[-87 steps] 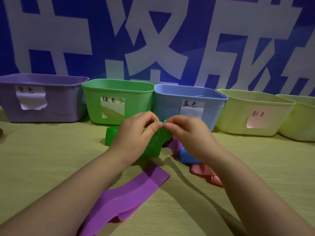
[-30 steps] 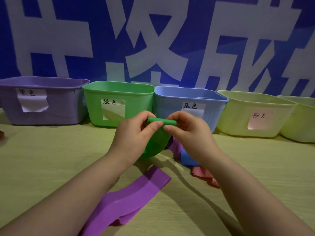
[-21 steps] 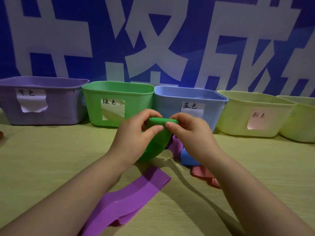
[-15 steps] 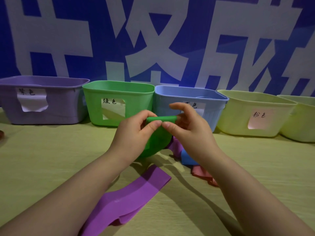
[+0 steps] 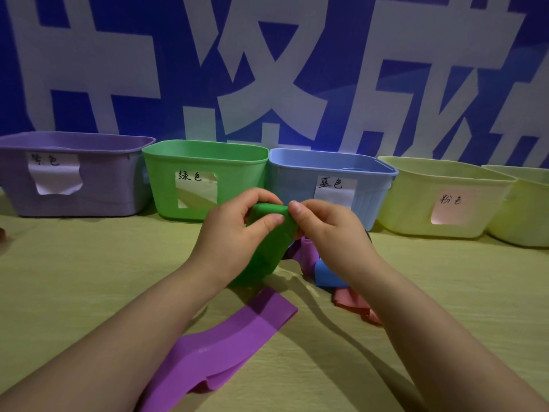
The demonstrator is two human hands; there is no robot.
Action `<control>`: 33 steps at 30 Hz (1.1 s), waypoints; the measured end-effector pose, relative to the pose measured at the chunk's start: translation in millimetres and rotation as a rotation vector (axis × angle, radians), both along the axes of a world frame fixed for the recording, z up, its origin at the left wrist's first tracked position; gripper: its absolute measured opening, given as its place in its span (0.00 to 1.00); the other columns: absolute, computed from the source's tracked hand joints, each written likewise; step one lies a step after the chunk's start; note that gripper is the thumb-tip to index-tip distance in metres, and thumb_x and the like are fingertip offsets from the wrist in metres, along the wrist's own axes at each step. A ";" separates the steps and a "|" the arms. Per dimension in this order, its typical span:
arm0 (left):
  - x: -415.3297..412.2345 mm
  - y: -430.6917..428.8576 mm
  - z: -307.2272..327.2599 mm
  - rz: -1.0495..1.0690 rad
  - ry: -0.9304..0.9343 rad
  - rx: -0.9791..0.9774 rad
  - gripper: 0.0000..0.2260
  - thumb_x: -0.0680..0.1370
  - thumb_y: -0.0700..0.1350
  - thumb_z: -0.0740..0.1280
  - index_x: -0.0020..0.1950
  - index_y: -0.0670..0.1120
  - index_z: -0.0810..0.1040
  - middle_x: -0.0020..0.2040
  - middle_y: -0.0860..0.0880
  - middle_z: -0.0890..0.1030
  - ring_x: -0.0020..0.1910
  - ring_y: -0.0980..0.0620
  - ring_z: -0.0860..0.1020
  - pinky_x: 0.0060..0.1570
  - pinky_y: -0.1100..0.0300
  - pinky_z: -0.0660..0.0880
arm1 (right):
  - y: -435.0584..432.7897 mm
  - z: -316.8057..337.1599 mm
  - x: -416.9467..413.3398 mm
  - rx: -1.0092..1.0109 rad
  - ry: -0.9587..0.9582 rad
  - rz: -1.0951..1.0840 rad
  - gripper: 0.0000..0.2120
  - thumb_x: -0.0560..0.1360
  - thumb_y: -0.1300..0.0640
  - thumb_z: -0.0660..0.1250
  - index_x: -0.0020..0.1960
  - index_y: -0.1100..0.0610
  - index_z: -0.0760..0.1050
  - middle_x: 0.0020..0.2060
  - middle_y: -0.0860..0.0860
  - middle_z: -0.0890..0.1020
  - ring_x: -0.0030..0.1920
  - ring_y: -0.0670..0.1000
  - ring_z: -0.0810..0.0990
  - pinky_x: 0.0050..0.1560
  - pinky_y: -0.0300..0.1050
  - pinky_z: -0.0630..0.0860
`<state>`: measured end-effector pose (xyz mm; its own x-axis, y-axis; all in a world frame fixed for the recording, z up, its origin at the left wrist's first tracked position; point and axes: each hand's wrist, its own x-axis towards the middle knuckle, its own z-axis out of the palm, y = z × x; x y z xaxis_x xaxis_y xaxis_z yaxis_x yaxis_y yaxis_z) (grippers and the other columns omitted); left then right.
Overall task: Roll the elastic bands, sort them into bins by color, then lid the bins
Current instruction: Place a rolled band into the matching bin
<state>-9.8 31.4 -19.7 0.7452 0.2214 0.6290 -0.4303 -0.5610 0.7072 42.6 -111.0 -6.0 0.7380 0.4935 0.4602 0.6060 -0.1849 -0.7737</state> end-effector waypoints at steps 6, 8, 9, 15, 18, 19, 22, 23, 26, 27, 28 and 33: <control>-1.6 -0.5 0.8 0.019 0.012 0.001 0.05 0.73 0.46 0.69 0.44 0.56 0.76 0.40 0.56 0.79 0.43 0.53 0.78 0.45 0.46 0.77 | 2.7 -1.5 0.6 0.063 -0.080 0.027 0.09 0.71 0.53 0.70 0.44 0.44 0.71 0.38 0.42 0.78 0.37 0.36 0.77 0.36 0.27 0.71; -0.9 -0.5 0.6 -0.012 0.020 -0.036 0.06 0.73 0.48 0.69 0.47 0.58 0.75 0.42 0.56 0.79 0.45 0.52 0.78 0.46 0.45 0.77 | 3.1 -0.8 0.3 0.079 -0.059 0.048 0.07 0.72 0.57 0.70 0.42 0.47 0.72 0.34 0.43 0.77 0.32 0.35 0.76 0.33 0.26 0.69; -0.6 -0.5 0.3 -0.032 0.023 -0.062 0.07 0.72 0.50 0.69 0.48 0.59 0.74 0.43 0.56 0.79 0.46 0.51 0.79 0.47 0.45 0.77 | 3.2 -1.0 1.0 0.087 -0.043 0.052 0.07 0.73 0.57 0.69 0.41 0.48 0.72 0.32 0.43 0.77 0.30 0.36 0.76 0.32 0.27 0.69; -0.4 -1.7 -1.3 -0.080 0.019 -0.035 0.10 0.73 0.47 0.65 0.47 0.64 0.73 0.44 0.59 0.78 0.47 0.57 0.77 0.49 0.54 0.77 | 2.1 -1.5 6.2 0.080 0.067 0.032 0.10 0.77 0.53 0.62 0.38 0.50 0.76 0.26 0.40 0.79 0.31 0.38 0.77 0.37 0.32 0.73; -0.6 -1.5 -1.8 -0.030 0.010 0.012 0.09 0.76 0.45 0.66 0.45 0.61 0.72 0.42 0.59 0.77 0.44 0.61 0.75 0.44 0.61 0.73 | 2.7 -1.7 5.0 0.042 0.126 0.035 0.13 0.78 0.51 0.59 0.39 0.51 0.78 0.30 0.46 0.82 0.35 0.44 0.80 0.41 0.39 0.76; -0.7 -1.3 -1.1 -0.017 0.009 0.024 0.09 0.76 0.44 0.66 0.44 0.60 0.72 0.42 0.59 0.77 0.43 0.62 0.75 0.42 0.63 0.72 | 3.1 -2.6 5.4 0.029 0.136 0.029 0.14 0.79 0.50 0.58 0.39 0.52 0.78 0.32 0.49 0.82 0.35 0.46 0.80 0.43 0.41 0.77; -1.6 -1.1 1.6 0.004 -0.005 0.039 0.10 0.75 0.43 0.66 0.42 0.59 0.72 0.40 0.59 0.76 0.41 0.64 0.74 0.39 0.68 0.70 | 3.0 -1.1 3.2 0.049 0.181 0.035 0.17 0.79 0.49 0.57 0.40 0.55 0.79 0.32 0.51 0.82 0.35 0.45 0.80 0.42 0.39 0.77; -1.3 -0.8 1.6 0.011 -0.007 0.038 0.09 0.75 0.43 0.66 0.42 0.58 0.72 0.40 0.59 0.76 0.41 0.64 0.74 0.40 0.67 0.70 | 3.0 -1.0 3.0 0.069 0.183 0.039 0.17 0.79 0.49 0.58 0.40 0.55 0.79 0.31 0.49 0.81 0.34 0.43 0.79 0.39 0.36 0.76; -1.2 0.1 1.8 0.039 -0.005 0.011 0.07 0.76 0.45 0.66 0.42 0.57 0.72 0.39 0.57 0.76 0.40 0.59 0.74 0.37 0.61 0.71 | 3.7 -1.7 2.1 0.171 0.179 0.083 0.05 0.76 0.54 0.63 0.46 0.52 0.77 0.31 0.44 0.80 0.32 0.37 0.78 0.33 0.29 0.72; -1.2 0.6 2.1 0.053 -0.009 0.000 0.06 0.76 0.46 0.66 0.43 0.56 0.72 0.39 0.56 0.76 0.40 0.59 0.74 0.37 0.60 0.71 | 4.2 -2.5 2.5 0.199 0.185 0.093 0.03 0.75 0.57 0.65 0.48 0.51 0.75 0.32 0.44 0.80 0.32 0.37 0.78 0.33 0.30 0.72; -1.5 1.1 2.8 0.061 -0.009 -0.014 0.04 0.76 0.47 0.65 0.43 0.55 0.72 0.39 0.56 0.77 0.40 0.59 0.74 0.37 0.60 0.71 | 5.0 -3.8 3.5 0.216 0.183 0.105 0.06 0.74 0.60 0.67 0.49 0.50 0.74 0.32 0.45 0.80 0.32 0.38 0.79 0.34 0.31 0.72; -2.0 -0.2 3.8 0.047 -0.004 -0.040 0.03 0.75 0.47 0.66 0.44 0.54 0.73 0.39 0.54 0.77 0.38 0.62 0.74 0.36 0.64 0.70 | 6.9 -3.5 5.2 0.200 0.170 0.094 0.08 0.75 0.63 0.66 0.42 0.51 0.75 0.27 0.44 0.79 0.29 0.39 0.78 0.31 0.29 0.70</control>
<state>-11.8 31.2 -15.9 0.7308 0.2808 0.6221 -0.4073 -0.5520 0.7276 47.8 -104.2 -9.5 0.7681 0.4754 0.4289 0.4718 0.0326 -0.8811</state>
